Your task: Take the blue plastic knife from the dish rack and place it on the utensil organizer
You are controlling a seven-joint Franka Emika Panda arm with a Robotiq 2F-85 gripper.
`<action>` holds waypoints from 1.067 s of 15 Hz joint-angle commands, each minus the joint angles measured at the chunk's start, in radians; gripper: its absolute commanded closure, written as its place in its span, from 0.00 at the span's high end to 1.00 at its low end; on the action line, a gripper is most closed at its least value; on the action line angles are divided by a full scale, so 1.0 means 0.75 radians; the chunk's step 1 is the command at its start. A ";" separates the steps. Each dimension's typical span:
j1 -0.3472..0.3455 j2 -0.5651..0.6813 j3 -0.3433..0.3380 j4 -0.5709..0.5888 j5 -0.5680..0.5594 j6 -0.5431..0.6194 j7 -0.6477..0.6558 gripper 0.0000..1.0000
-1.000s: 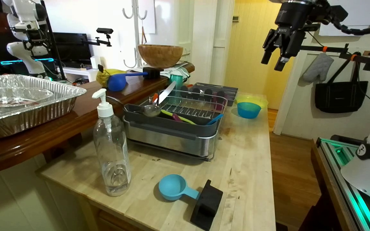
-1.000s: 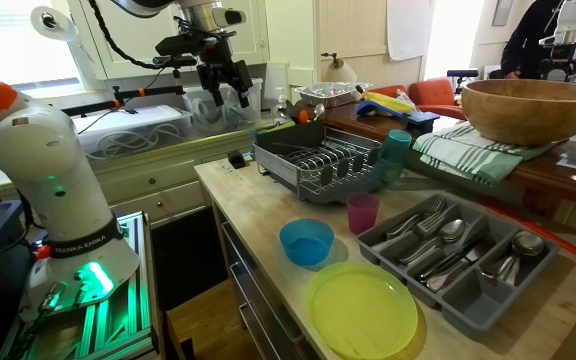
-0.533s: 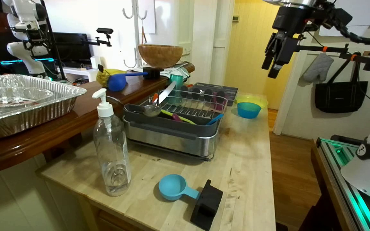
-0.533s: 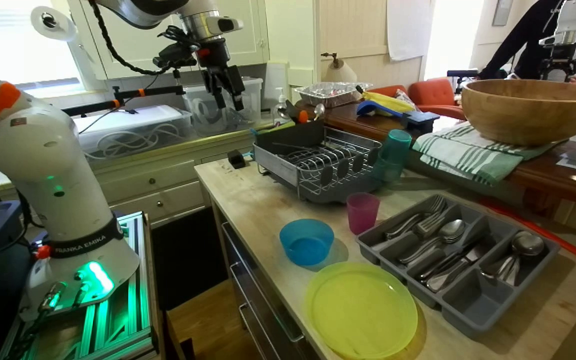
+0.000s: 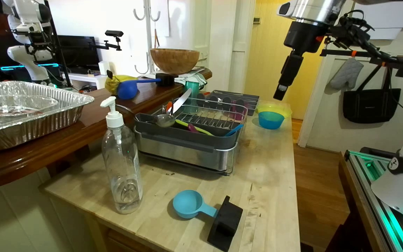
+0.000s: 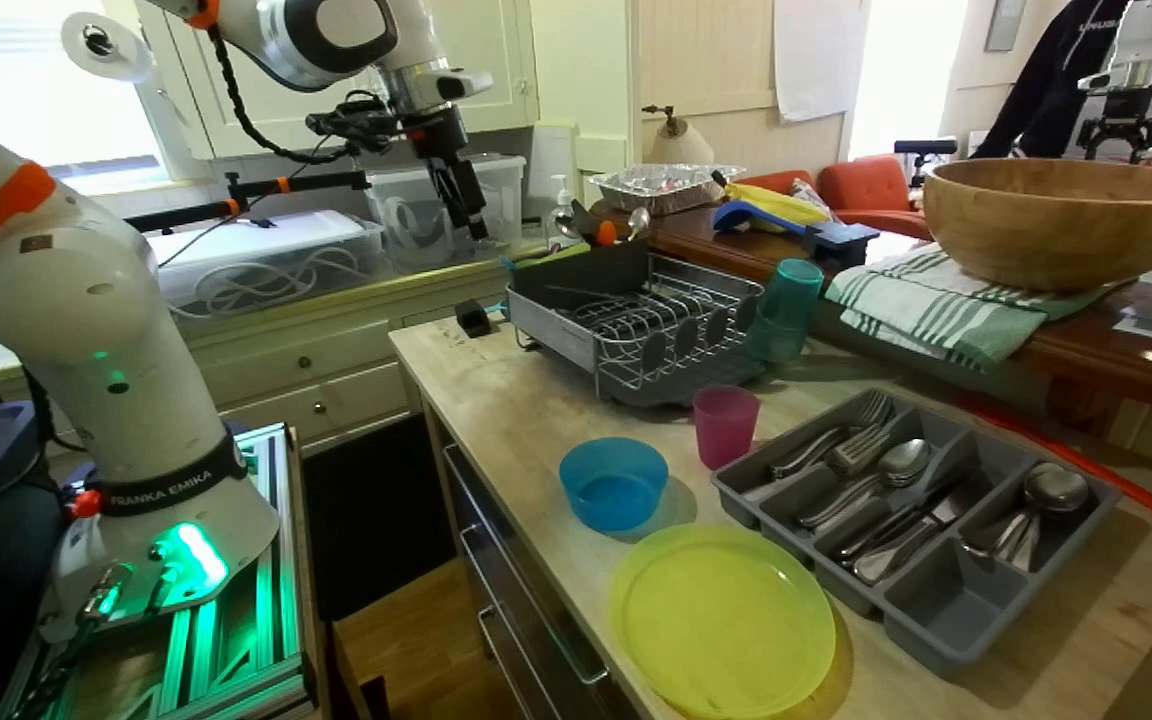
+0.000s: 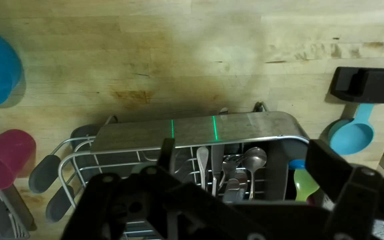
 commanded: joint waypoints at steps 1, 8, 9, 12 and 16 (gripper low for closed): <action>-0.017 0.057 0.026 -0.022 0.093 0.128 0.115 1.00; -0.024 0.178 0.064 -0.034 0.159 0.346 0.266 1.00; -0.023 0.198 0.072 -0.035 0.163 0.374 0.286 1.00; -0.025 0.256 0.099 -0.027 0.167 0.442 0.344 1.00; -0.030 0.319 0.131 -0.021 0.154 0.542 0.403 1.00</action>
